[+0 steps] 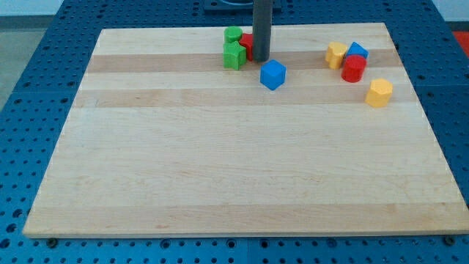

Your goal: Move the red circle towards the red star

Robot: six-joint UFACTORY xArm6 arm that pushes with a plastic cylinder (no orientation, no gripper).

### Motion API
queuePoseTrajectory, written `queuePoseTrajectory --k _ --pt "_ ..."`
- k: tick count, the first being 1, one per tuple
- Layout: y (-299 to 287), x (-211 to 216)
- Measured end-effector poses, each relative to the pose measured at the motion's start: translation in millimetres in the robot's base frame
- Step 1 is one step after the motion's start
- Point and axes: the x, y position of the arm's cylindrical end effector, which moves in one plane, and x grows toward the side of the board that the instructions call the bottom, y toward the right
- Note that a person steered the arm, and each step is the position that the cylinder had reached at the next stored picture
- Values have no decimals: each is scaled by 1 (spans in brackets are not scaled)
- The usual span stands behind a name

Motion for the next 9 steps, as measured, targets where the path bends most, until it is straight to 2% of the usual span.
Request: queuePoseTrajectory --k 1,2,3,4,5,8,9 --pt "0 0" --pt "37 14" --pt "83 48" --pt "84 51" --pt "110 108" --pt "139 116" --pt "155 136"
